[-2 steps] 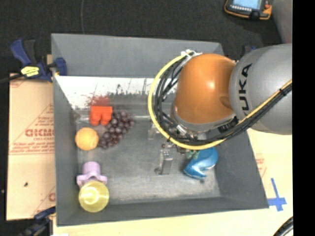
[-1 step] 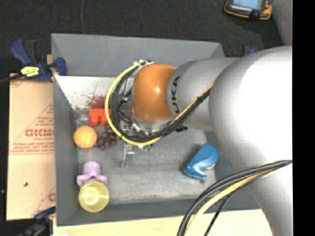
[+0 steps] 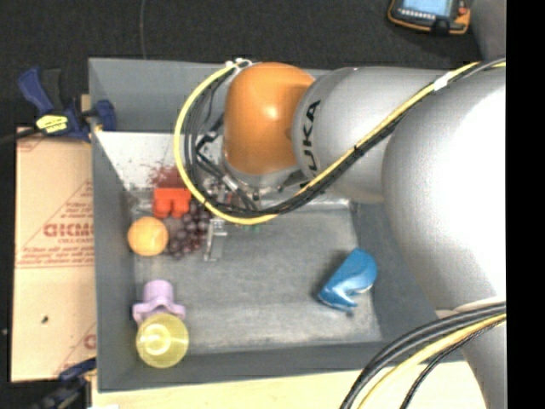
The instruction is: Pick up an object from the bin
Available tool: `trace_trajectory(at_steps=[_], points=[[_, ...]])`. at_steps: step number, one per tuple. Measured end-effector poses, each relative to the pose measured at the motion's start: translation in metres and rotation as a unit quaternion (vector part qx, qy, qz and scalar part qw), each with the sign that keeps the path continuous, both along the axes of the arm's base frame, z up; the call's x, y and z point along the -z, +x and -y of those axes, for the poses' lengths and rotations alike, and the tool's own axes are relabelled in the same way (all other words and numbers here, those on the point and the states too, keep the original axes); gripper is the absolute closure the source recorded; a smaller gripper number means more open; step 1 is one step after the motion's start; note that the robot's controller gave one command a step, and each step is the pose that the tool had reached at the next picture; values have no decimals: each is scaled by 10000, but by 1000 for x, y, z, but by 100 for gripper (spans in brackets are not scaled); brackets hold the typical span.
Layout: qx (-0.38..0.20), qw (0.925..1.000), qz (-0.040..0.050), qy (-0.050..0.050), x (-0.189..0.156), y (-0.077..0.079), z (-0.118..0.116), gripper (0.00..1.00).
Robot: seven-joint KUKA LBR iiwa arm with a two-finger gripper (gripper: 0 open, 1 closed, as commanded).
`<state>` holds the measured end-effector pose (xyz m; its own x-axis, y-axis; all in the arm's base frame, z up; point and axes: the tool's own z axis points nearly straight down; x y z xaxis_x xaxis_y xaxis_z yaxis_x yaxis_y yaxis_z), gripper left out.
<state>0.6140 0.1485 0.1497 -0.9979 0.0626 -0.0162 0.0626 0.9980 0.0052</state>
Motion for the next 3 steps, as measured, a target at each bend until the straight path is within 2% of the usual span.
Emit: trace_trajectory(at_steps=[1, 2, 3], points=[[-2438, 9698, -57, -33, 46, 24, -8, 0], [-1414, 9899, 52, -16, 77, 34, 25, 0], [-3113, 9503, 16, -40, 76, 39, 18, 100]])
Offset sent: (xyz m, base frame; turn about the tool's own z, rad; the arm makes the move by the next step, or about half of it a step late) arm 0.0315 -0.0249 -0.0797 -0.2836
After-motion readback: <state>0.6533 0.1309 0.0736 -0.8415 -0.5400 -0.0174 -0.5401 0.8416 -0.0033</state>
